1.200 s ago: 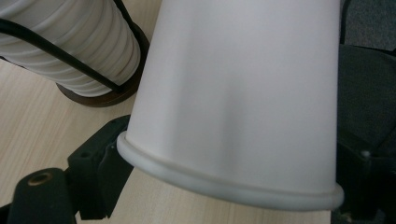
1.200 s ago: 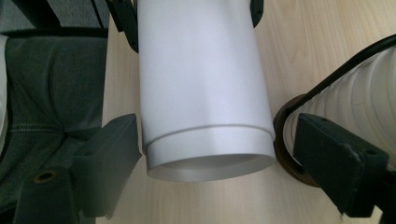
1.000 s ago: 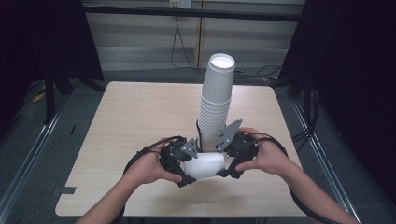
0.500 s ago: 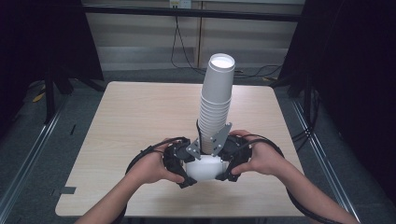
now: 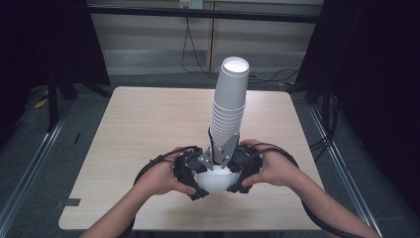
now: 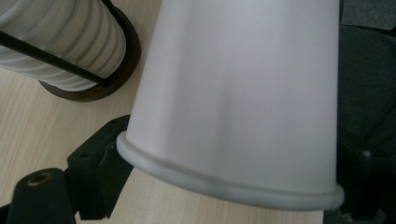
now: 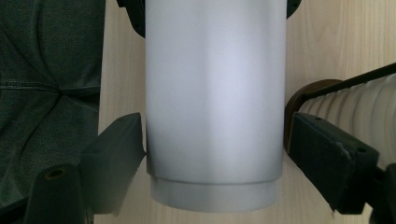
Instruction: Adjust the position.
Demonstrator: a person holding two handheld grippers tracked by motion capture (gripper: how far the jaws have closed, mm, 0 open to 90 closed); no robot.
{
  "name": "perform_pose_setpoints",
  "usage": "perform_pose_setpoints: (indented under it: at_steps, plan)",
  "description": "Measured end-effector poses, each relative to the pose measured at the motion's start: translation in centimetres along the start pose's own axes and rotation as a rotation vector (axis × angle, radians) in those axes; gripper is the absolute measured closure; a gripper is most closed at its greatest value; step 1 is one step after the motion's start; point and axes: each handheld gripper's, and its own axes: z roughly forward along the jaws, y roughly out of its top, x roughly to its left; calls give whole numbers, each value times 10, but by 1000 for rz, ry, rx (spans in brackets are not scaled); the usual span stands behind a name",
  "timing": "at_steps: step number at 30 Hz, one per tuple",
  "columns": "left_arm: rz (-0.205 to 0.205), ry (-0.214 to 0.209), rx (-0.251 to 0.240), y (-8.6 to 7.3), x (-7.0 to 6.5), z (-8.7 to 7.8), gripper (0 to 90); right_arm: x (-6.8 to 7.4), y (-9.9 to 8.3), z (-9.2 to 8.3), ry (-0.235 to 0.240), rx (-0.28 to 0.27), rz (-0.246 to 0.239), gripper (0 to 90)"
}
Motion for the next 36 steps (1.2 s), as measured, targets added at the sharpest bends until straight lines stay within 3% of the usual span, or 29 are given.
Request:
perform_pose_setpoints:
  at_steps: [6, 15, 18, 21, 24, 27, 36]
  plan:
    - [0, 0, -13, 0, -1, 1, 131, 0, 2, 2, 6, -3, -12, 211]
    - [22, -6, -13, 2, -2, 1, 130, 1, -2, 8, 33, -15, 26, 226]
    - [-7, -4, -42, 1, -3, 1, 132, 0, -4, 8, 37, -34, 33, 230]
    - [13, 3, -50, 2, -2, -1, 131, 0, -8, 7, 32, -48, 30, 240]
    - [9, 1, -49, 2, -2, -2, 127, 0, -8, 8, 22, -51, 13, 243]
    - [17, 5, -81, 1, -1, -2, 110, 0, -10, 10, 7, -44, 8, 243]
    - [41, 27, -124, -6, 1, -7, 102, -1, -17, 8, -9, -111, 27, 243]
